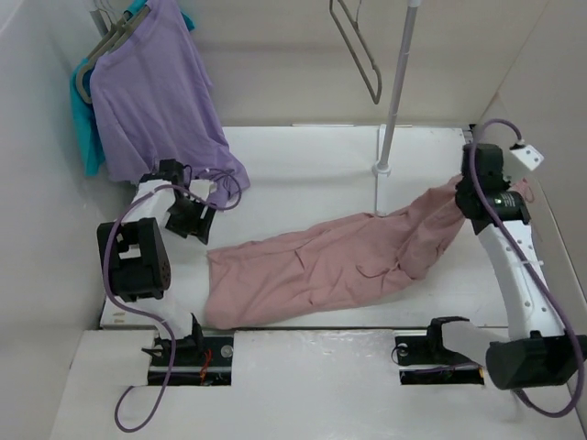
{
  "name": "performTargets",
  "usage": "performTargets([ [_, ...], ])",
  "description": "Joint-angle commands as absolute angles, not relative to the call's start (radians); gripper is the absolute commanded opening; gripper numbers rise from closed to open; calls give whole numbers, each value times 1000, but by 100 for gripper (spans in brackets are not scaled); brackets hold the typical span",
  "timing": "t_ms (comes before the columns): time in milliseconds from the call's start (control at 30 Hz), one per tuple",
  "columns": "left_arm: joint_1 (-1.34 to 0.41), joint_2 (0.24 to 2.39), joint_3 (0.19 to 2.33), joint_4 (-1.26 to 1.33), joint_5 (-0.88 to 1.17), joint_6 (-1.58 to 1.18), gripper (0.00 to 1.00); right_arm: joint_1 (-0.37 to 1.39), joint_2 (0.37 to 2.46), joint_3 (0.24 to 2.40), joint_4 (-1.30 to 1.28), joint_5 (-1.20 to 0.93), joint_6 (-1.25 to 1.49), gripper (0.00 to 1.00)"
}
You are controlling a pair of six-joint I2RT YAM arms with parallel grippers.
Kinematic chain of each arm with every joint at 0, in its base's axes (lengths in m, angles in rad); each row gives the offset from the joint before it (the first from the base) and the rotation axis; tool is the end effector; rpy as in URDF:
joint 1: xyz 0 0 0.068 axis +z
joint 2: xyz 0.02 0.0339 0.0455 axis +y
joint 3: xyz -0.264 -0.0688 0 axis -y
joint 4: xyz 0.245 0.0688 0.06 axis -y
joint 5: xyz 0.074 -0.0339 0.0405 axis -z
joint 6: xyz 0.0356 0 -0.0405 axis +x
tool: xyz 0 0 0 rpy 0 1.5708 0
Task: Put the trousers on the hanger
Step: Fold the trousers at the center of the board.
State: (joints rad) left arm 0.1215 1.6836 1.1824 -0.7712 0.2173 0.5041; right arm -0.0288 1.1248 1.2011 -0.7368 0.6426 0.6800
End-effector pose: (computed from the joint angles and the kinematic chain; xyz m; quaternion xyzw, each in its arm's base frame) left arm 0.3239 0.0318 0.2068 0.2027 0.9621 -0.0566 0.1736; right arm 0.2261 -0.0279 0.3673 0.4259 0.7511 -0.1353 0.4859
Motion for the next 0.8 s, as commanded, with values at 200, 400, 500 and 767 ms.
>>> performTargets([
  [200, -23, 1749, 1086, -804, 325, 595, 71, 649, 1172, 1327, -949, 1185, 791, 0],
  [400, -80, 1775, 1032, -709, 221, 578, 68, 825, 1226, 1362, -1273, 1218, 1216, 0],
  [500, -89, 1819, 1031, -667, 196, 535, 42, 838, 1235, 1373, -1360, 1227, 1317, 0],
  [767, -205, 1884, 1186, -618, 218, 472, 0, 520, 1042, 1396, -1066, 1244, 827, 0],
])
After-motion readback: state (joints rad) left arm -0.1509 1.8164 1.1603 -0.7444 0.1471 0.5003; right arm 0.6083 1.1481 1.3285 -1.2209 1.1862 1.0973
